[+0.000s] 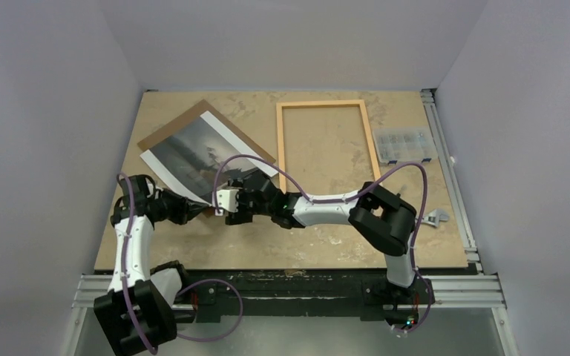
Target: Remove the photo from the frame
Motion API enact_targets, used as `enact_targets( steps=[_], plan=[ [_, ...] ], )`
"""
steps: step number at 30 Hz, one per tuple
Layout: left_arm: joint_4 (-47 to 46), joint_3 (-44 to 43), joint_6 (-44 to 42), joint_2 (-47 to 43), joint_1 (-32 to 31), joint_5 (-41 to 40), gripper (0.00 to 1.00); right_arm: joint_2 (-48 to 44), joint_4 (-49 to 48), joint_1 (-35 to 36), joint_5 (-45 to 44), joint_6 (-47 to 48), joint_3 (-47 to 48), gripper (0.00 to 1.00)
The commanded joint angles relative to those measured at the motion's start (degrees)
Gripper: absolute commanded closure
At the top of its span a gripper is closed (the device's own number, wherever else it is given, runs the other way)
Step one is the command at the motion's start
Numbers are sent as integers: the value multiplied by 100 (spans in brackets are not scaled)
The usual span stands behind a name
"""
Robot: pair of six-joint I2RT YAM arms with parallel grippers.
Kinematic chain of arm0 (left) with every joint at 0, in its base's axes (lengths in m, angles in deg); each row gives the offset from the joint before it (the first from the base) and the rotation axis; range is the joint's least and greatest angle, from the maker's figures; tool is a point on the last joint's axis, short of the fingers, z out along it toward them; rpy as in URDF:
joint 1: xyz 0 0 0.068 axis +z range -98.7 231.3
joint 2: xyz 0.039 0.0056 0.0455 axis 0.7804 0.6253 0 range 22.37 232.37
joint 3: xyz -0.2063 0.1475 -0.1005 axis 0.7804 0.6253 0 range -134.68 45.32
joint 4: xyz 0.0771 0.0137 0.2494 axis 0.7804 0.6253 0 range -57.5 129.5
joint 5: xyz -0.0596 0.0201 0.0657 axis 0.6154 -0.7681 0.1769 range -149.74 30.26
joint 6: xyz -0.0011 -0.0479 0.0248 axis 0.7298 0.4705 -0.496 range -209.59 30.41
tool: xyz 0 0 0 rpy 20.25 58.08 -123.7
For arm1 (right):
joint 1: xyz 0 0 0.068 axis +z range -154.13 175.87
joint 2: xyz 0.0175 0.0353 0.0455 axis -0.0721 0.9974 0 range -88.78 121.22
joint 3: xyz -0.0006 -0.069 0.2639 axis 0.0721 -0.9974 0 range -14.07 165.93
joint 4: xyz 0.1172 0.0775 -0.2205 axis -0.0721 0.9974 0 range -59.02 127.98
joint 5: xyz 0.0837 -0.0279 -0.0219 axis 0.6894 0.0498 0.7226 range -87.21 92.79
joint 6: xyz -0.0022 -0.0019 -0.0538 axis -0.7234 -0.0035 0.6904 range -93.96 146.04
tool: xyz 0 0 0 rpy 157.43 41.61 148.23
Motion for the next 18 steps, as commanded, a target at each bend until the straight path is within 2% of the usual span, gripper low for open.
enact_targets(
  steps=[1, 5, 9, 18],
  plan=[
    [263, -276, 87, -384, 14, 260, 100, -229, -551, 125, -28, 546, 50, 28],
    [297, -280, 186, -636, 14, 348, 100, -206, -565, 246, -183, 958, 70, 36],
    [361, -281, 247, -838, 12, 393, 100, -249, -192, 339, 39, 1571, 65, 58],
    [358, -389, 370, -1083, 14, 535, 100, -291, -75, 370, 421, 1244, 120, 56]
  ],
)
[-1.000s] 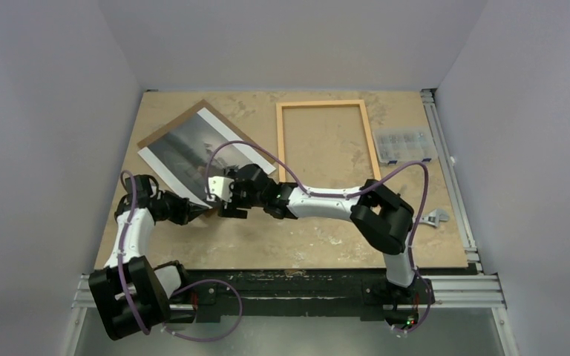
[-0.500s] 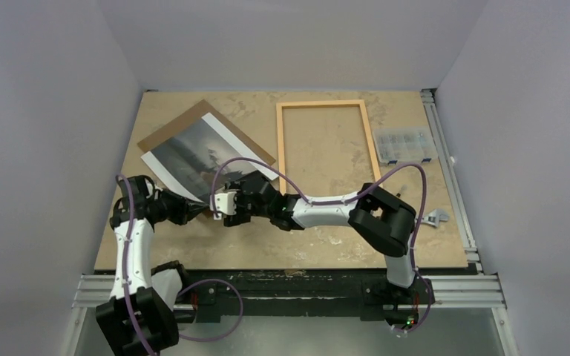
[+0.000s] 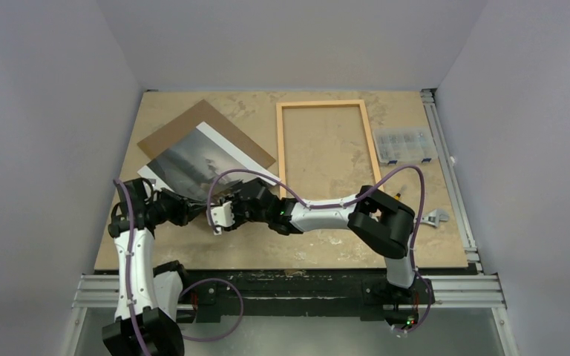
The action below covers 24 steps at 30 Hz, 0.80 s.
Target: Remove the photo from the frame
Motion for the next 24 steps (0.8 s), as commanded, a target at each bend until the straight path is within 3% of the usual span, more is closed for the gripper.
enact_targets(
  steps=[1, 8, 12, 15, 16, 17, 19, 21, 24],
  plan=[
    [-32, -334, 132, -126, 10, 250, 100, -292, 64, 38, 256, -42, 131, 56],
    [-72, -479, 164, -202, 12, 161, 100, -563, 263, 37, 12, -135, 155, 78],
    [-222, -578, 197, -178, 12, 103, 100, -581, 429, 40, -152, -117, 308, 99],
    [-523, -616, 208, -138, 12, 278, 100, -532, 726, 40, -145, -99, 496, 100],
    [-598, -647, 186, -138, 12, 320, 95, -543, 805, 40, -118, -97, 540, 100],
    [-659, -692, 134, -137, 12, 336, 75, -559, 885, 40, -76, -88, 589, 100],
    [-715, -841, -63, -130, 12, 311, 52, -608, 1131, 40, -34, -52, 707, 100],
    [-544, -1106, -354, -100, 12, 143, 41, -675, 1537, 40, 110, 53, 835, 100],
    [-275, -1558, -771, -137, 8, -159, 34, -826, 2222, 45, 191, 211, 1009, 100]
  ],
)
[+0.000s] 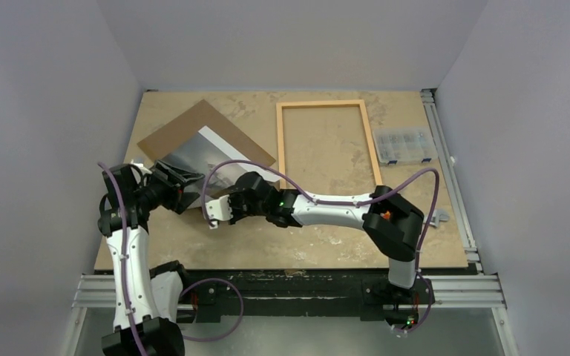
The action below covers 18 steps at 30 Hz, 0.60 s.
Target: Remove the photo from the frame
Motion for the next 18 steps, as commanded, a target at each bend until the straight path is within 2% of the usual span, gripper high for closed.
enact_targets(
  steps=[1, 10, 15, 18],
  plan=[
    [70, -883, -727, -103, 14, -366, 32, -524, 1070, 30, 211, 296, 426, 100],
    [587, -1790, -1562, -373, 13, -1416, 31, -1480, 2667, 30, 146, 345, 533, 100],
    [529, -1830, -1643, -353, 14, -1511, 31, -2116, 2982, 38, 69, 153, 268, 100],
    [485, -1830, -1647, -323, 14, -1407, 31, -2502, 3286, 37, -263, 29, 248, 100]
  ],
)
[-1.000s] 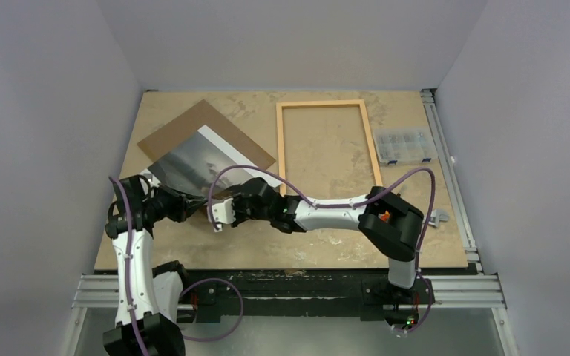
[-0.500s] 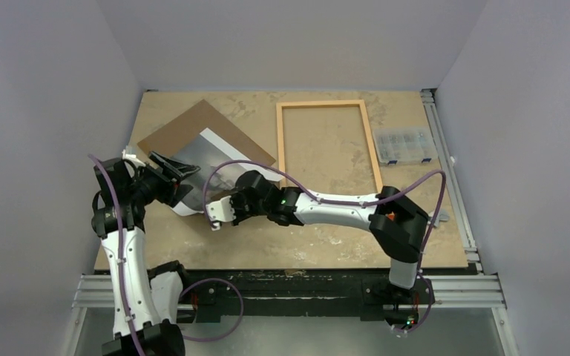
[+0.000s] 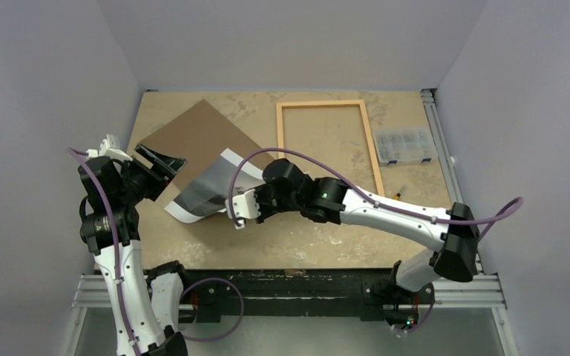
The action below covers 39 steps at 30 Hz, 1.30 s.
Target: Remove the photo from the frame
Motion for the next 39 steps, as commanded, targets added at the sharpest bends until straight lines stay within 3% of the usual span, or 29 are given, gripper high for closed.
enact_targets(
  steps=[1, 13, 19, 24, 29, 39],
  plan=[
    [-23, -147, -241, 53, 14, -47, 31, -673, 577, 38, -432, -249, -34, 100],
    [-119, 305, -474, -77, -150, -25, 32, -2714, 2048, 38, -655, -511, 120, 100],
    [-87, 438, -543, -216, -207, -208, 32, -3414, 1868, 31, -731, -33, 91, 100],
    [-46, 309, -544, -273, -207, -345, 32, -2852, 1123, 38, -1437, 107, 601, 100],
    [22, 258, -592, -250, -212, -430, 32, -1925, -243, -70, -2181, 689, 949, 100],
    [188, 418, -614, -399, -214, -662, 32, 643, -894, -998, -1242, 908, 3726, 100]
  ],
)
